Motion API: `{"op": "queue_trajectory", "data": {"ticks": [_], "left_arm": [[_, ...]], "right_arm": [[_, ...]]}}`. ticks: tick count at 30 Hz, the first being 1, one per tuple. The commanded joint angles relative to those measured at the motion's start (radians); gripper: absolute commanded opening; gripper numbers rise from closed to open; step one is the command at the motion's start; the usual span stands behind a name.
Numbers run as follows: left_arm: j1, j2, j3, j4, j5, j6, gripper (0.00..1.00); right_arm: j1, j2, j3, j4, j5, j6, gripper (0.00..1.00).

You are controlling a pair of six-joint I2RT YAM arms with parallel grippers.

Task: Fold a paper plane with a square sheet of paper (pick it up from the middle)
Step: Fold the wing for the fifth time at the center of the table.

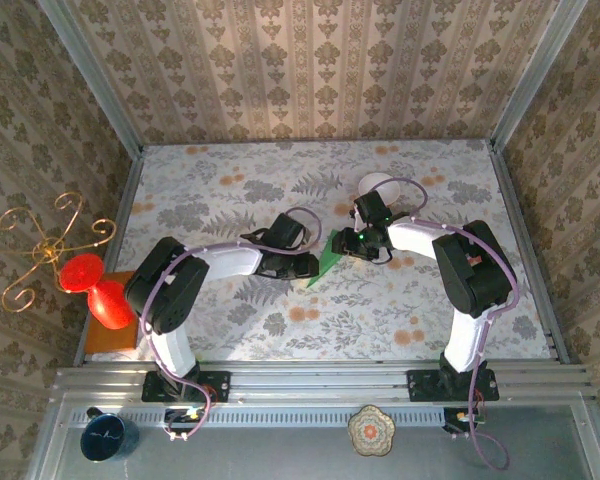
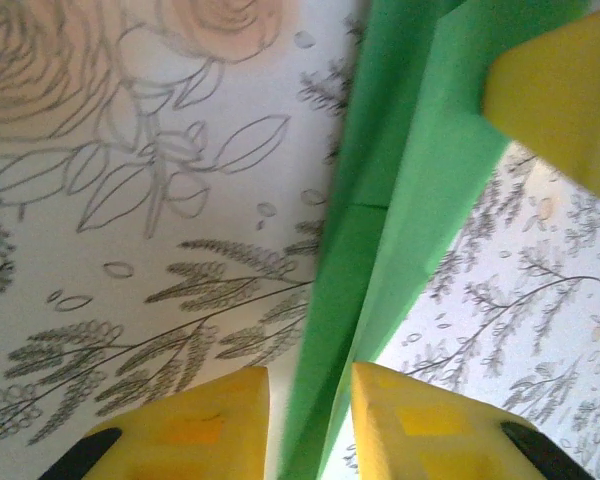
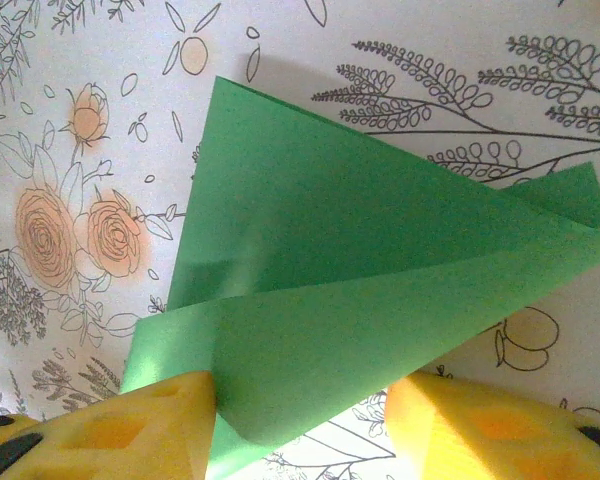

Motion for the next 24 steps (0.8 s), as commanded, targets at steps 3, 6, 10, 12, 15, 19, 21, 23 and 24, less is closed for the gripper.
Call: {"op": "queue_trajectory", "data": {"ticks": [3, 6, 10, 12, 15, 19, 21, 23, 24], "left_arm": [[-0.004, -0.006, 0.074, -0.018, -0.001, 0.025, 0.33], [-0.008, 0.027, 0.099, -0.028, 0.001, 0.019, 0.33], [-0.011, 0.063, 0.135, -0.068, -0.007, 0.019, 0.34], [-0.014, 0.082, 0.153, -0.097, -0.018, 0.022, 0.34], [-0.022, 0.099, 0.168, -0.128, -0.032, 0.026, 0.34], [-0.031, 0.117, 0.184, -0.165, -0.055, 0.028, 0.34], [-0.036, 0.122, 0.185, -0.176, -0.066, 0.029, 0.33], [-0.037, 0.128, 0.187, -0.183, -0.072, 0.029, 0.33], [-0.040, 0.131, 0.187, -0.190, -0.078, 0.029, 0.33]], "right_arm": [[0.012, 0.073, -0.050, -0.030, 0.014, -0.021, 0.53], [0.011, 0.077, -0.047, -0.029, 0.014, -0.022, 0.53], [0.011, 0.080, -0.045, -0.030, 0.012, -0.023, 0.53], [0.011, 0.080, -0.047, -0.029, 0.011, -0.022, 0.53], [0.011, 0.080, -0.048, -0.025, 0.009, -0.021, 0.53], [0.011, 0.080, -0.051, -0.021, 0.003, -0.016, 0.53], [0.012, 0.080, -0.051, -0.019, 0.002, -0.015, 0.52], [0.011, 0.080, -0.051, -0.018, 0.002, -0.014, 0.52], [0.012, 0.080, -0.051, -0.017, 0.001, -0.013, 0.52]]}}
